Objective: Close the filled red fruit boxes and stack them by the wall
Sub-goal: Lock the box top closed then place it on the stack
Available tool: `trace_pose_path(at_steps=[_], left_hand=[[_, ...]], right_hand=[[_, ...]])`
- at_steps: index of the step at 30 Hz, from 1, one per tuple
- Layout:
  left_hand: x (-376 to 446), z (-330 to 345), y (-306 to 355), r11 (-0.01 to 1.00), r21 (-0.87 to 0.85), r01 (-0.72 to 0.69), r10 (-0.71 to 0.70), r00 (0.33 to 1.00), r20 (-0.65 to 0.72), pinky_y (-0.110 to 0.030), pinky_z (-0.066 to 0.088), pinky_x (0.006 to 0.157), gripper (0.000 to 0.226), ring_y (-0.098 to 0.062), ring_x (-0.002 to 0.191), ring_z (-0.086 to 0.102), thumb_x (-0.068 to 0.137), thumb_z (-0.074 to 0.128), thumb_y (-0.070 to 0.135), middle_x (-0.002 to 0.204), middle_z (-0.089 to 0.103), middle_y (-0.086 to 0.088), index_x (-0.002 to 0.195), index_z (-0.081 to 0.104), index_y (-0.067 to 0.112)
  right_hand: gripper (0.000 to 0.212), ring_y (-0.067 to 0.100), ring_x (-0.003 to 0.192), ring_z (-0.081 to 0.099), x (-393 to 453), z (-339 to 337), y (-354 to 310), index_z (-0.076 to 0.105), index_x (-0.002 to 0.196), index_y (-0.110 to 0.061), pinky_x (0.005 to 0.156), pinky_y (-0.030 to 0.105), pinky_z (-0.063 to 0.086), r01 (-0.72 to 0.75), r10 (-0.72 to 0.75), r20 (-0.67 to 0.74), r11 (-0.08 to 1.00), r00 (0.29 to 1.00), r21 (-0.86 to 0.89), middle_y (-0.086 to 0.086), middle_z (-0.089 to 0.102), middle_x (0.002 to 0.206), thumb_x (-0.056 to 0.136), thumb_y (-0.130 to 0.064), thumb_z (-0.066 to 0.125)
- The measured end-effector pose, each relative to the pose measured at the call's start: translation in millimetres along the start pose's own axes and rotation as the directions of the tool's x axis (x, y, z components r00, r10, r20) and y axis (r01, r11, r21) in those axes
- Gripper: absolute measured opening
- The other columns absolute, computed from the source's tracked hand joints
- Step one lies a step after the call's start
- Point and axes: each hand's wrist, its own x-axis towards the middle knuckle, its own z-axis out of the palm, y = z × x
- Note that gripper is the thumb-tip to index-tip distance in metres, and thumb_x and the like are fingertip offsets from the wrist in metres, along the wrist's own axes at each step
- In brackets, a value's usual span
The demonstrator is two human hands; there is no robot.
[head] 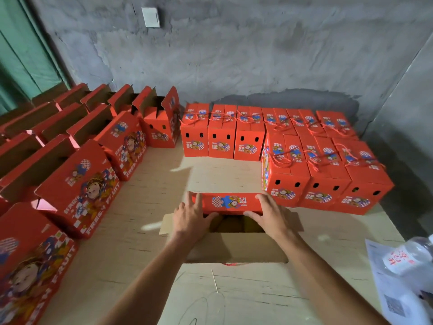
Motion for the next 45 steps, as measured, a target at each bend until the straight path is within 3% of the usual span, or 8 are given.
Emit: trace_pose_path(at_steps=[5, 9, 14, 18, 21, 30, 36, 45], left_hand=[[0, 2, 5, 0.999, 0.004, 0.049, -0.049, 0.998, -0.024, -0.045, 0.049, 0.094, 0.081, -0.035, 0.114, 0.058, 0.082, 0.057, 0.079, 0.139, 0.044, -0.008, 0.138, 0.041, 0.023], [3, 4, 5, 0.999, -0.019, 0.046, -0.047, 0.998, -0.041, -0.044, 0.048, 0.094, 0.079, -0.034, 0.114, 0.057, 0.082, 0.059, 0.078, 0.137, 0.045, -0.008, 0.137, 0.041, 0.024], [2, 4, 7, 0.999, -0.022, 0.046, -0.046, 0.999, -0.029, -0.044, 0.046, 0.096, 0.079, -0.033, 0.116, 0.056, 0.083, 0.058, 0.077, 0.140, 0.044, -0.007, 0.139, 0.040, 0.024], [-2, 2, 6, 1.000, 0.000, 0.031, -0.031, 0.998, -0.046, -0.044, 0.039, 0.102, 0.072, -0.031, 0.117, 0.056, 0.086, 0.054, 0.076, 0.142, 0.046, -0.003, 0.137, 0.044, 0.026], [-3, 4, 5, 1.000, 0.028, 0.006, -0.004, 0.998, -0.065, -0.045, 0.034, 0.107, 0.069, -0.028, 0.119, 0.057, 0.088, 0.050, 0.077, 0.147, 0.044, -0.002, 0.135, 0.046, 0.028], [-13, -26, -18, 0.952, 0.296, 0.072, -0.059, 0.997, -0.051, -0.068, -0.023, 0.115, 0.072, -0.037, 0.153, 0.022, 0.089, 0.040, 0.078, 0.159, 0.041, -0.007, 0.144, 0.050, 0.033], [-17, -49, -30, 0.857, -0.484, 0.177, -0.294, 0.939, -0.177, -0.038, 0.053, 0.093, 0.047, -0.018, 0.101, 0.062, 0.092, 0.067, 0.026, 0.135, 0.060, -0.006, 0.136, 0.054, 0.018], [-28, -2, -16, 0.719, -0.637, -0.278, 0.188, 0.960, -0.207, -0.034, 0.055, 0.086, 0.013, -0.004, 0.100, 0.068, 0.102, 0.059, 0.027, 0.106, 0.071, 0.018, 0.106, 0.071, 0.028]], right_hand=[[0.099, 0.023, 0.116, 0.062, 15, -15, 11, 0.055, 0.134, -0.019, 0.102, 0.041, 0.046, -0.094, 0.102, -0.001, 0.908, 0.995, -0.408, 0.000, 0.061, 0.131, 0.072, -0.096, 0.048], [0.081, 0.019, 0.062, 0.063, 33, -50, 12, 0.068, 0.081, -0.022, 0.065, 0.028, 0.051, -0.110, 0.114, -0.022, 0.873, 0.993, -0.475, -0.005, 0.065, 0.069, 0.076, -0.097, 0.038], [0.058, 0.020, 0.046, 0.065, 52, -64, -6, 0.064, 0.071, -0.010, 0.043, 0.026, 0.048, -0.246, 0.242, -0.098, 0.969, 0.965, -0.034, 0.001, 0.064, 0.057, 0.104, -0.054, 0.045], [0.016, 0.023, 0.090, 0.070, 30, -28, -2, 0.066, 0.105, -0.010, 0.081, 0.040, 0.059, -0.224, 0.226, -0.025, 0.972, 0.974, 0.074, 0.009, 0.073, 0.110, 0.105, -0.020, 0.054], [0.038, 0.031, 0.139, 0.049, 0, 6, 8, 0.050, 0.144, -0.001, 0.112, 0.045, 0.044, -0.058, 0.068, -0.056, 0.986, 0.996, 0.159, 0.015, 0.049, 0.152, 0.109, -0.016, 0.046], [0.049, 0.030, 0.136, 0.053, 3, 13, 18, 0.032, 0.157, -0.010, 0.096, 0.054, 0.056, -0.114, 0.113, 0.019, 0.957, 0.993, 0.268, 0.005, 0.029, 0.166, 0.111, -0.028, 0.036], [0.051, 0.032, 0.138, 0.051, 5, 18, 17, 0.030, 0.159, -0.015, 0.103, 0.053, 0.051, -0.189, 0.191, 0.017, 0.951, 0.981, 0.246, 0.001, 0.028, 0.168, 0.112, -0.032, 0.033], [0.047, 0.032, 0.130, 0.057, -15, 22, 12, 0.037, 0.156, -0.029, 0.095, 0.050, 0.048, -0.337, 0.359, -0.032, 0.899, 0.933, 0.279, -0.009, 0.039, 0.162, 0.110, -0.038, 0.036]])
